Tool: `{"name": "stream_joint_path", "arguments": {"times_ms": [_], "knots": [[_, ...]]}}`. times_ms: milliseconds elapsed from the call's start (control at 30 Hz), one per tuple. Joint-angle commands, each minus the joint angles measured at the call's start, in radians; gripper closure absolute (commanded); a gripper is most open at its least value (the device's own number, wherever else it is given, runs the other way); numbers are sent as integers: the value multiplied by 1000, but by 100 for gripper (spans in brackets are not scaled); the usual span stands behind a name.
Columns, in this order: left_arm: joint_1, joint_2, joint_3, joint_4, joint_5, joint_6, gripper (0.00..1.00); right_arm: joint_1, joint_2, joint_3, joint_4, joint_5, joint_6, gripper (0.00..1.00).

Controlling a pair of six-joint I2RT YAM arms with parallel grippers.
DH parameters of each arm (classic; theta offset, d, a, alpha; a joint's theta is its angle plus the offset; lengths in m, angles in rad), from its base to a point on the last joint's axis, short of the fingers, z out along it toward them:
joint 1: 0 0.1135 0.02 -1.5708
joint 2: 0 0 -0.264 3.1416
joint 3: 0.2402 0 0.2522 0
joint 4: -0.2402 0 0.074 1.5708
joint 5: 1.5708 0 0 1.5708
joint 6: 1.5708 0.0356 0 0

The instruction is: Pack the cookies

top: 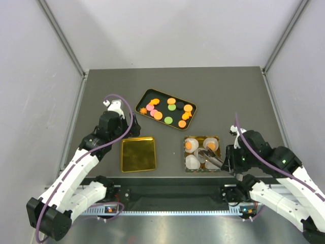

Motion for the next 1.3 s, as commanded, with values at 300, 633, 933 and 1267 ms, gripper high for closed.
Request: {"name": "stream_joint_path", "arguments": {"times_ms": [300,633,933,1267], "knots": [[5,8,23,32,12,9,1,-4,-9,-6,38,9,9,61],[5,10,23,34,17,9,1,-4,-4,-3,60,14,12,54],[5,11,24,36,17,12,1,-4,97,176,75,49,-27,53],[5,7,26,37,8,12,1,-4,425,304,381,72,-166,55]]}}
